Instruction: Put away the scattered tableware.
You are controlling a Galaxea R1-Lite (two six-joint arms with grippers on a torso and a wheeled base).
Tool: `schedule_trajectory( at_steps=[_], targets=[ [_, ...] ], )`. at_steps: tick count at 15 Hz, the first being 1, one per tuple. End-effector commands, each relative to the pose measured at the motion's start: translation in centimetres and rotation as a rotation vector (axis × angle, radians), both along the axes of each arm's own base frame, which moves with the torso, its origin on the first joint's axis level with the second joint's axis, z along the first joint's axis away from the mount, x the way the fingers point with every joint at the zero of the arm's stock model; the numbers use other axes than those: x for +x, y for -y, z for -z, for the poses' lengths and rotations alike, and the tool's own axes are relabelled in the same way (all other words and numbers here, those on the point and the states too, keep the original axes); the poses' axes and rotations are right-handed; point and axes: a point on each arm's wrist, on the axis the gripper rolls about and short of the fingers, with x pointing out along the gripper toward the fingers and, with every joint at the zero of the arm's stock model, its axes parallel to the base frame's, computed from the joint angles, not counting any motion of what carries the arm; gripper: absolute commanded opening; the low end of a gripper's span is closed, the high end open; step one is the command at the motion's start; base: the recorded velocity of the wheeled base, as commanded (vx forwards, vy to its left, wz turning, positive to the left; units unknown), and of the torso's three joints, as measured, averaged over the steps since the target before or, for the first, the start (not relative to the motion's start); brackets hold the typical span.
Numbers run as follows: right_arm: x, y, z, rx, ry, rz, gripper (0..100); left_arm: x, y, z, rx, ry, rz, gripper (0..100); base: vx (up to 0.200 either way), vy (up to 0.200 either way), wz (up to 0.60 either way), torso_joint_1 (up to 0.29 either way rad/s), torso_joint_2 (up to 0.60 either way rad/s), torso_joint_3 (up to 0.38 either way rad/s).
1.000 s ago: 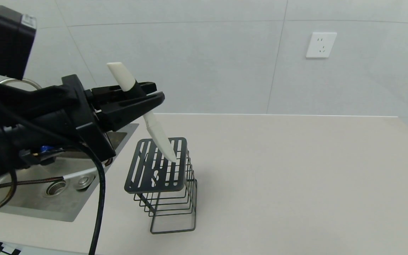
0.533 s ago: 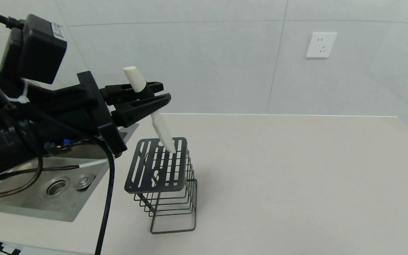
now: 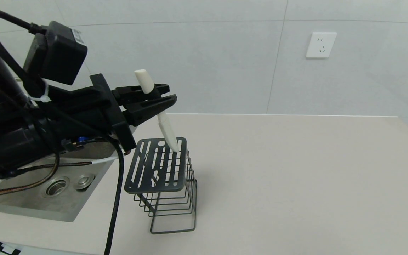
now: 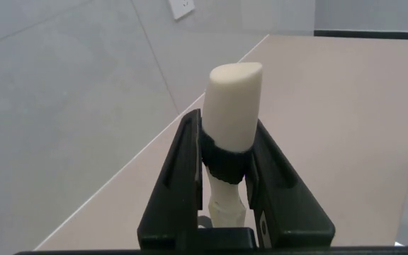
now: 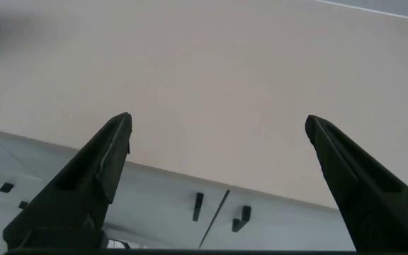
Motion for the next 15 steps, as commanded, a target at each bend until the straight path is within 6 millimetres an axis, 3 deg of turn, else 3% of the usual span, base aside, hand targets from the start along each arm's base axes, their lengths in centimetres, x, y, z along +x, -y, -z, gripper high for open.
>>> schedule_trajectory(
  at_steps=[1, 15],
  targets=[
    [-0.2, 0.0, 0.0, 0.000, 0.021, -0.025, 100, 0.2, 0.1, 0.2, 0.003, -0.008, 0.000, 0, 0.000, 0.000, 0.00, 0.000, 0.00, 0.000],
    [-0.2, 0.1, 0.0, 0.000, 0.024, -0.040, 100, 1.1, 0.7, 1.7, 0.029, -0.056, 0.012, 0, 0.000, 0.000, 0.00, 0.000, 0.00, 0.000]
  ],
)
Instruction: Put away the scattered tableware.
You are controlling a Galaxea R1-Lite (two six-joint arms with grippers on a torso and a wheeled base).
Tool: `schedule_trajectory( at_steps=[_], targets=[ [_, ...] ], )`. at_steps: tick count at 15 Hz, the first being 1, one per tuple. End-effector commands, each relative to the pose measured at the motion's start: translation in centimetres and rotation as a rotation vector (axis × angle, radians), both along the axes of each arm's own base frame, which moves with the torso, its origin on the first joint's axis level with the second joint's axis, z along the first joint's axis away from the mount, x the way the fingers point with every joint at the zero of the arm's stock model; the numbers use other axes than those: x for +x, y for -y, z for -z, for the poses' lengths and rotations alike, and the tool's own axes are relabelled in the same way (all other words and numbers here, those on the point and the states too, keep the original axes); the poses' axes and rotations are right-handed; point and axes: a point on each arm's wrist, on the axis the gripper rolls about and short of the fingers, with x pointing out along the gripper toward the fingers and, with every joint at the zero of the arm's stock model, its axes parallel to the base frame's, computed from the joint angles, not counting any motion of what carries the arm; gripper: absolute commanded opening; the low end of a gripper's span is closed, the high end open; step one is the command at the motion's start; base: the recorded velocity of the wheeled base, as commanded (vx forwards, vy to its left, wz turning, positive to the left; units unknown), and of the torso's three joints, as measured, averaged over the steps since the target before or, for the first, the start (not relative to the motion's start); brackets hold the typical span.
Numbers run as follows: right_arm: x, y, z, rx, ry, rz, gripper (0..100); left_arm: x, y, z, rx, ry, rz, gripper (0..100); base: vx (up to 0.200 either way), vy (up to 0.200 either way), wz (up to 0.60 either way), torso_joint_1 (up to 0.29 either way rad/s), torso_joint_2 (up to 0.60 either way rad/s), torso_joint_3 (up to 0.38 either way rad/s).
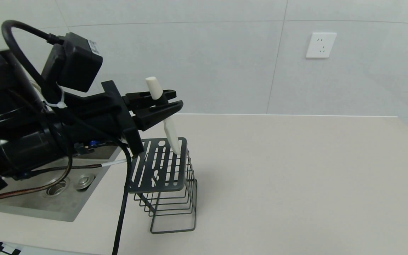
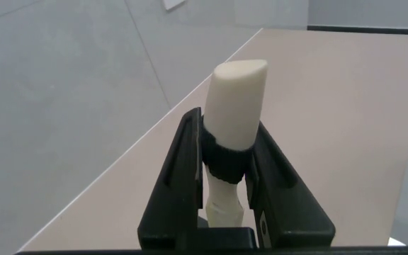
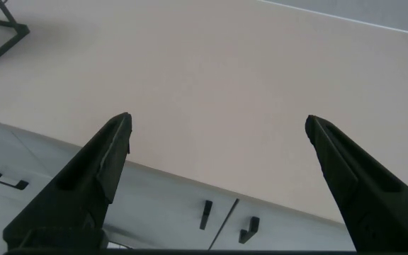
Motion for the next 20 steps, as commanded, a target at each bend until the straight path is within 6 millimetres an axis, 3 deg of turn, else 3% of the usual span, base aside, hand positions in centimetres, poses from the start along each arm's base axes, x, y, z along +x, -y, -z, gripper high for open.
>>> schedule_trajectory(
  at_steps=[1, 10, 20],
  targets=[
    [0.0, 0.0, 0.0, 0.000, -0.003, -0.001, 100, 0.4, 0.2, 0.6, 0.011, -0.025, 0.000, 0, 0.000, 0.000, 0.00, 0.000, 0.00, 0.000],
    [0.0, 0.0, 0.0, 0.000, -0.003, -0.001, 100, 0.7, 0.3, 1.8, 0.027, -0.063, 0.000, 0, 0.000, 0.000, 0.00, 0.000, 0.00, 0.000],
    [0.0, 0.0, 0.0, 0.000, -0.003, -0.001, 100, 2.5, 0.7, 3.3, 0.026, -0.072, -0.014, 0, 0.000, 0.000, 0.00, 0.000, 0.00, 0.000]
  ],
)
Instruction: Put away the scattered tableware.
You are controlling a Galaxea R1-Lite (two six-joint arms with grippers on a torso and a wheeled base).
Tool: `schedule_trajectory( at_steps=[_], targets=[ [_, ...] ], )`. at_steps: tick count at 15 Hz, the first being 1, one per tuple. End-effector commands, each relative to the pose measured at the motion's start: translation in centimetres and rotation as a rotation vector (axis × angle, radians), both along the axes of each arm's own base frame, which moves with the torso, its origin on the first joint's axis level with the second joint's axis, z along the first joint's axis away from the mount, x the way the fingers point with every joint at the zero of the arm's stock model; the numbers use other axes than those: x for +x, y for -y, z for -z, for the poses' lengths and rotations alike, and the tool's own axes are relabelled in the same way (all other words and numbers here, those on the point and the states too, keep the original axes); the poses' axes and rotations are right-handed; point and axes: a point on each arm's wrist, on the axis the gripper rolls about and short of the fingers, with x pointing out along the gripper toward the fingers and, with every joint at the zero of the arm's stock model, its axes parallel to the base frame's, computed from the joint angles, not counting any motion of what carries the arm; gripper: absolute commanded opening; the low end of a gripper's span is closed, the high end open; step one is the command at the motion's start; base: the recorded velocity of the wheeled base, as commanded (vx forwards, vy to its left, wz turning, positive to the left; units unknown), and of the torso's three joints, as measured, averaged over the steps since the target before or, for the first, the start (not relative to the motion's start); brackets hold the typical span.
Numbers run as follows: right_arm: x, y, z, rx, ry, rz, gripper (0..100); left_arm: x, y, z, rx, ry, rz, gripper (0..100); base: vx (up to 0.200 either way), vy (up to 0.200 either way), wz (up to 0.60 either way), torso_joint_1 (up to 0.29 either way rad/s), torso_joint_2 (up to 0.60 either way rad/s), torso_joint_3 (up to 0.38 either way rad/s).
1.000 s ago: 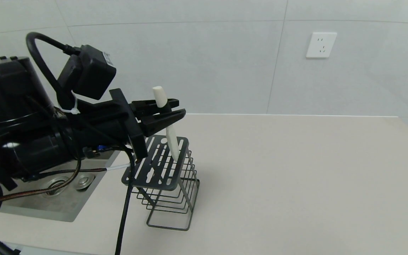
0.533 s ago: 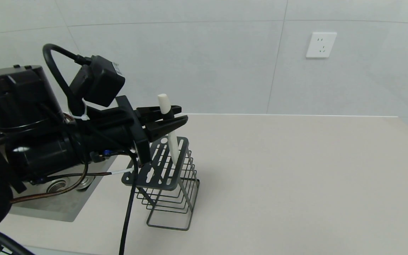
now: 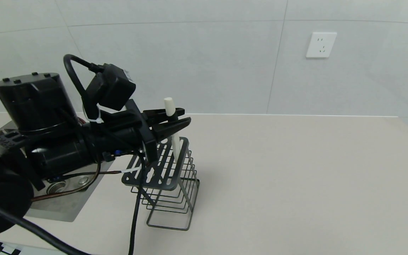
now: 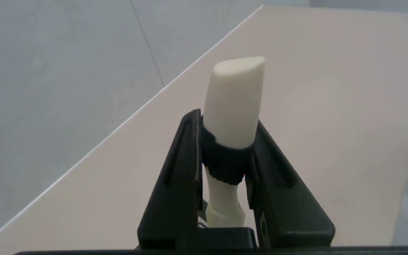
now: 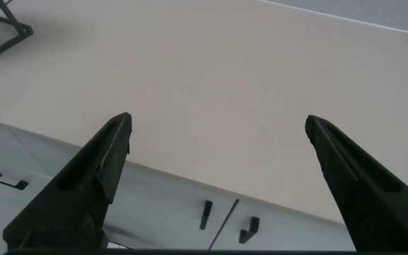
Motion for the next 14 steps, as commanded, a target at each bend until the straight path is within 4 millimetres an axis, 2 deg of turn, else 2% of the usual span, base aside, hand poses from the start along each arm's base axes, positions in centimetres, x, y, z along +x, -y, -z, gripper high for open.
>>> schedule_trajectory(
  at_steps=[1, 14],
  targets=[
    [0.0, 0.0, 0.0, -0.001, -0.002, -0.001, 100, 0.3, 0.1, 0.5, 0.007, -0.015, -0.002, 0, 0.000, 0.000, 0.00, 0.000, 0.00, 0.000],
    [0.0, 0.0, 0.0, -0.001, -0.002, -0.001, 100, 1.5, -0.1, 3.0, 0.030, -0.067, -0.023, 0, 0.000, 0.000, 0.00, 0.000, 0.00, 0.000]
  ],
)
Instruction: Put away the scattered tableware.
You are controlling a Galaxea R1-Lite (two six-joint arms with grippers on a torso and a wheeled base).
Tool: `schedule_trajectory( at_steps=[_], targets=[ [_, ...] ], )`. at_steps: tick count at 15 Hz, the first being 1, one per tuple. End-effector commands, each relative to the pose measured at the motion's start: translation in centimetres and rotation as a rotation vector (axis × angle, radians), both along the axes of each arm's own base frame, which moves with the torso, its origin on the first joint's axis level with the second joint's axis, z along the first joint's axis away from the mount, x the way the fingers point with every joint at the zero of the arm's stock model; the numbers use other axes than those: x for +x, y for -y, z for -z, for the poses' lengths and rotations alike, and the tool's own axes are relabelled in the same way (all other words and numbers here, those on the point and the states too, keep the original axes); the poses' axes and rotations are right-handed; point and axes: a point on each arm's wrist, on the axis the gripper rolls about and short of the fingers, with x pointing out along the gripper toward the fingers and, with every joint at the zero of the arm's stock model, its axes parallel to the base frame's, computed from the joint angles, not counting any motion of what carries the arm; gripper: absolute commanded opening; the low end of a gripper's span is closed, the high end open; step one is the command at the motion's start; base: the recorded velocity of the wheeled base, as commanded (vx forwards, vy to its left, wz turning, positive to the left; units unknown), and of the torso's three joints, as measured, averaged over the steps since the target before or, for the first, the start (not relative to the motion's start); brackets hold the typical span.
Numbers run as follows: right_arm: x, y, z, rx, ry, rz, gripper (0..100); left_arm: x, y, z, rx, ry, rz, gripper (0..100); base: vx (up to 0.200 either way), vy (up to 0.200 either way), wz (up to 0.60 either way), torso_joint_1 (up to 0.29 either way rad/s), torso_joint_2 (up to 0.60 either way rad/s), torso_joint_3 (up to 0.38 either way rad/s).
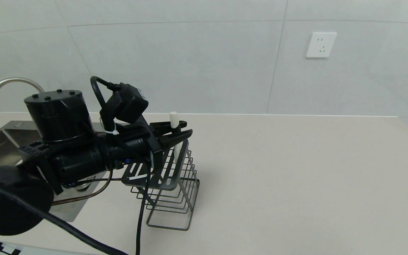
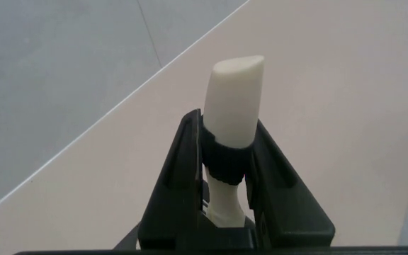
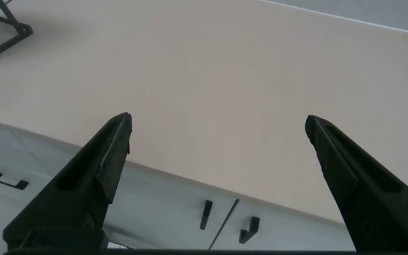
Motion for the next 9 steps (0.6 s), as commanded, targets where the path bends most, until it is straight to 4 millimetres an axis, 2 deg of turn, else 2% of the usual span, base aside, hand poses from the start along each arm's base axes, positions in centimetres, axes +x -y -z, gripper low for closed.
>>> schedule_trajectory(
  at_steps=[1, 7, 9],
  targets=[
    [0.0, 0.0, 0.0, -0.001, 0.000, -0.001, 100, 0.2, 0.0, 0.4, 0.005, -0.012, -0.001, 0, 0.000, 0.000, 0.00, 0.000, 0.00, 0.000],
    [0.0, 0.0, 0.0, -0.001, 0.000, -0.001, 100, 0.4, 0.1, 1.0, 0.012, -0.032, -0.001, 0, 0.000, 0.000, 0.00, 0.000, 0.00, 0.000],
    [0.0, 0.0, 0.0, -0.001, 0.000, -0.001, 100, 0.1, 0.0, 1.8, 0.022, -0.063, -0.003, 0, 0.000, 0.000, 0.00, 0.000, 0.00, 0.000]
  ],
)
